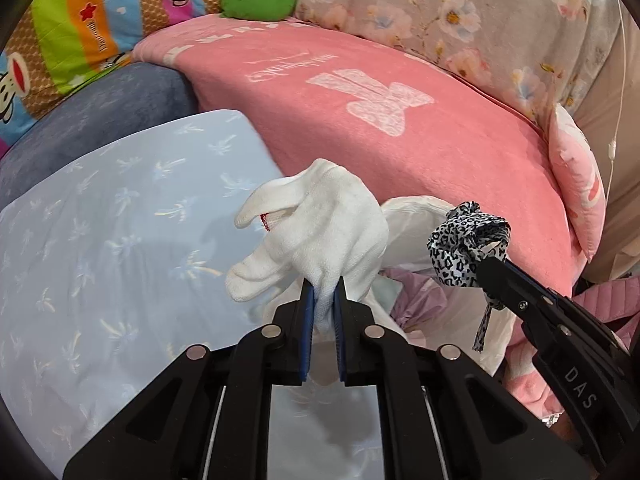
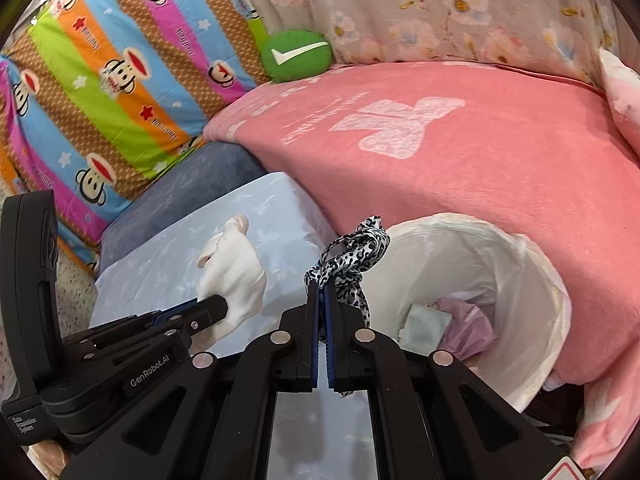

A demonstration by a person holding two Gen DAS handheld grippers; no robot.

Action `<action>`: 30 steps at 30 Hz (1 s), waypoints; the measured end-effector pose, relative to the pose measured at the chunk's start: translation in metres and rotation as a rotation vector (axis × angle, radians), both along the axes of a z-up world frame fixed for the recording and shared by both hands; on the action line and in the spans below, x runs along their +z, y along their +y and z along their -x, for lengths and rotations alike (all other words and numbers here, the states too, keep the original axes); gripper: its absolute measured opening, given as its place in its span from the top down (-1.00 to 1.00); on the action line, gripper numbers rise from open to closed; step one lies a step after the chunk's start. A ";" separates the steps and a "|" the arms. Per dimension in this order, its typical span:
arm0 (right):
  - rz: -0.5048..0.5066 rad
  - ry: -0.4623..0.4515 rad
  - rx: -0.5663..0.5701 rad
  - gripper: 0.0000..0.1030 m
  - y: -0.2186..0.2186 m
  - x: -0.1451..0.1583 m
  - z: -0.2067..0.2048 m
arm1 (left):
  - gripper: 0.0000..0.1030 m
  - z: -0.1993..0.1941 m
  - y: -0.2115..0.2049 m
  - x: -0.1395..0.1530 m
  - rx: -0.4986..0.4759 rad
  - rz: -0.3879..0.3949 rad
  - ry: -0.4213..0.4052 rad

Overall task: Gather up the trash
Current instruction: 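Lift the white glove and leopard cloth and carry them over the white bin, then open both tools over the bin to drop the glove and leopard cloth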

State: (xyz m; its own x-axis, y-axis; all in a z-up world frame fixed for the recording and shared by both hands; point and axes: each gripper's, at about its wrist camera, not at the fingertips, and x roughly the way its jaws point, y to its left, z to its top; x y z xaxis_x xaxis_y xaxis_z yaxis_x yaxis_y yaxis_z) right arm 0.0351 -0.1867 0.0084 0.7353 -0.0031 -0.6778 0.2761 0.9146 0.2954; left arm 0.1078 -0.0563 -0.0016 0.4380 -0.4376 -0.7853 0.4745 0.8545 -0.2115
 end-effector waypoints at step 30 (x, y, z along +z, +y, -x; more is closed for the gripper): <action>-0.007 -0.004 -0.110 0.64 -0.065 -0.006 0.027 | -0.15 0.014 -0.051 0.002 -0.004 -0.059 -0.069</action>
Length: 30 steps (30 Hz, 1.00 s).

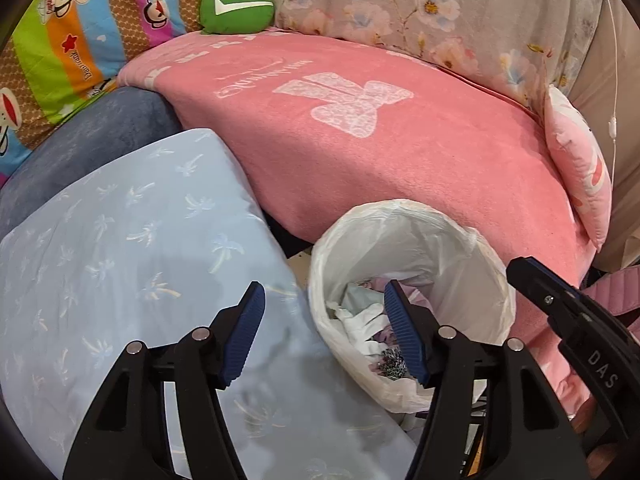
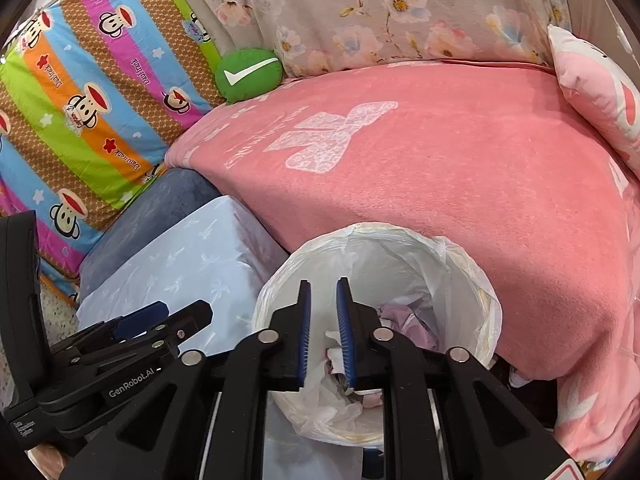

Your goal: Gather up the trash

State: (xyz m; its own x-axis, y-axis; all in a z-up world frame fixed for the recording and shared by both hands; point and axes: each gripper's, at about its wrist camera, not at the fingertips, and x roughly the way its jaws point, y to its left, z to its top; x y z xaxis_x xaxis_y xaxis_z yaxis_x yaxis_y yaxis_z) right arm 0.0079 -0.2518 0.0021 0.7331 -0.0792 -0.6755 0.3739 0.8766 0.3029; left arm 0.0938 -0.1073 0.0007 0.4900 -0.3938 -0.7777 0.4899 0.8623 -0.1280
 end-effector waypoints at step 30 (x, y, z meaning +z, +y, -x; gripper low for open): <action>0.203 0.119 0.067 -0.21 0.040 -0.002 0.020 | -0.58 0.022 0.031 -0.008 0.146 -0.123 -0.040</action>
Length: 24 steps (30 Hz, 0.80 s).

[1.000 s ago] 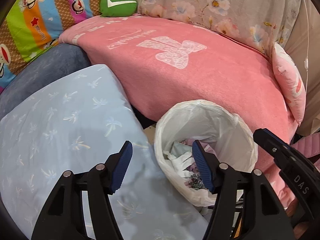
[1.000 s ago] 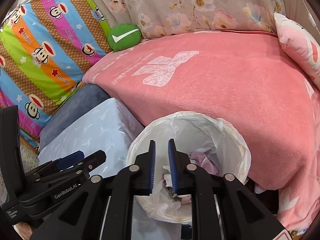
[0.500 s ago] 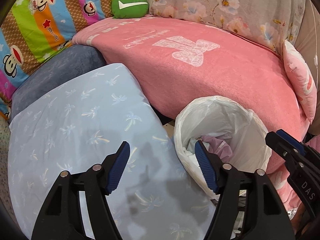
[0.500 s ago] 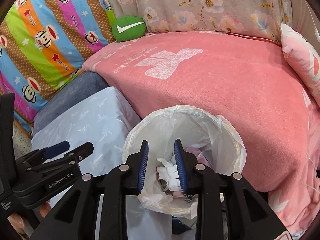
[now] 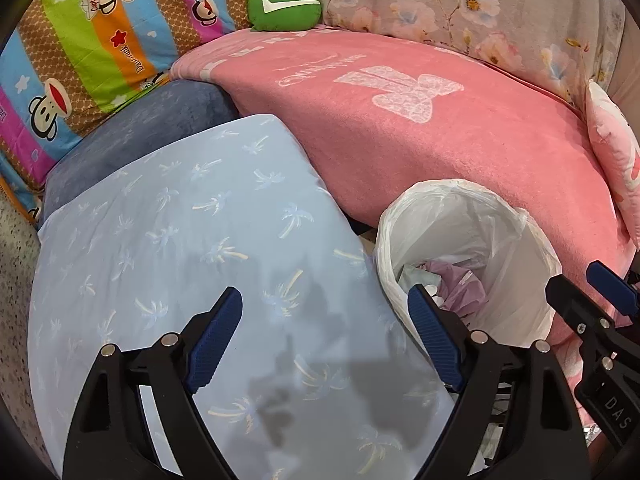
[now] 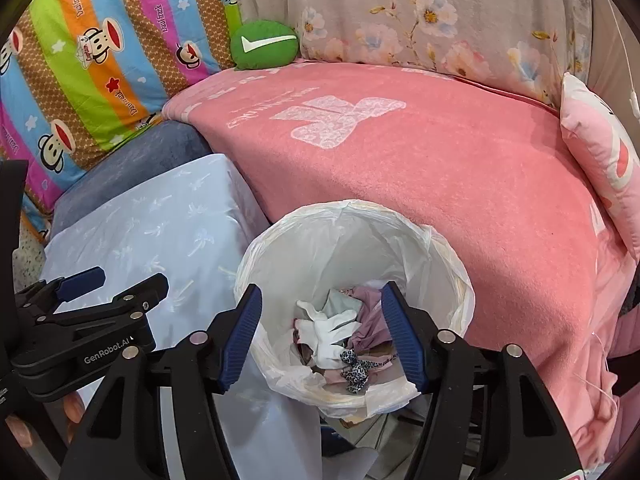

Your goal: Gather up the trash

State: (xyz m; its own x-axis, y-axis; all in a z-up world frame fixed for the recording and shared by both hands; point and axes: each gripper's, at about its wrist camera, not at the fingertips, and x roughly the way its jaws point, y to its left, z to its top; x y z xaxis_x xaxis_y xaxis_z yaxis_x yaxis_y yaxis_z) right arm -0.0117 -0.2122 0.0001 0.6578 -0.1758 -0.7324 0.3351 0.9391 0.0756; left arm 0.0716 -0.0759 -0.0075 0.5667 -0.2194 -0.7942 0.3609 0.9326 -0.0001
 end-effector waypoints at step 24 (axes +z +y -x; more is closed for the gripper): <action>0.083 0.014 -0.012 -0.70 0.017 -0.002 0.021 | -0.80 0.025 0.011 -0.002 0.051 -0.063 -0.057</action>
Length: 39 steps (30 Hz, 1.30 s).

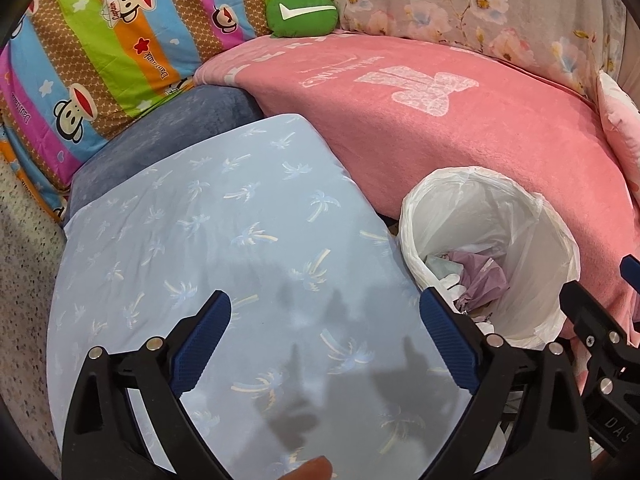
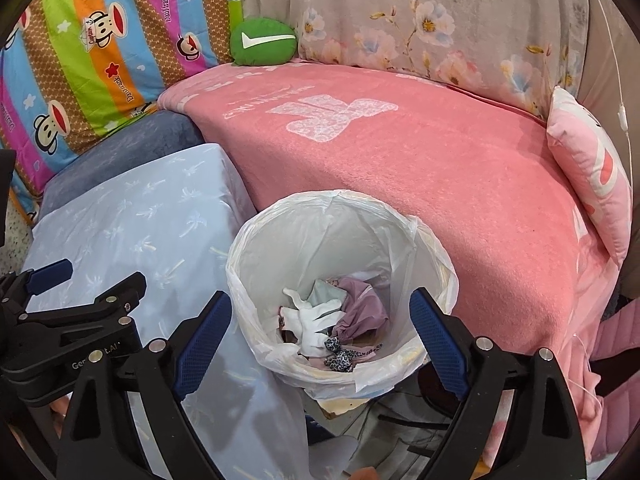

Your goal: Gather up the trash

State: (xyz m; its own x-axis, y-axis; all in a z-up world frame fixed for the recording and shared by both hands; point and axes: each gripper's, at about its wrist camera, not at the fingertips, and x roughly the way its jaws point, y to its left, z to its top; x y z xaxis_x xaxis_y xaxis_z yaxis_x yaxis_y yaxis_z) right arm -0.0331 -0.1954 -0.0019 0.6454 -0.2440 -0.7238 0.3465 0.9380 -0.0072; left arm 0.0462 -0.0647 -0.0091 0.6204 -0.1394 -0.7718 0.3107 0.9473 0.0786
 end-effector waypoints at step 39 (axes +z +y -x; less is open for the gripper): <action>0.014 -0.001 -0.031 -0.88 -0.005 -0.006 0.015 | -0.86 0.016 -0.004 -0.002 0.035 -0.025 -0.009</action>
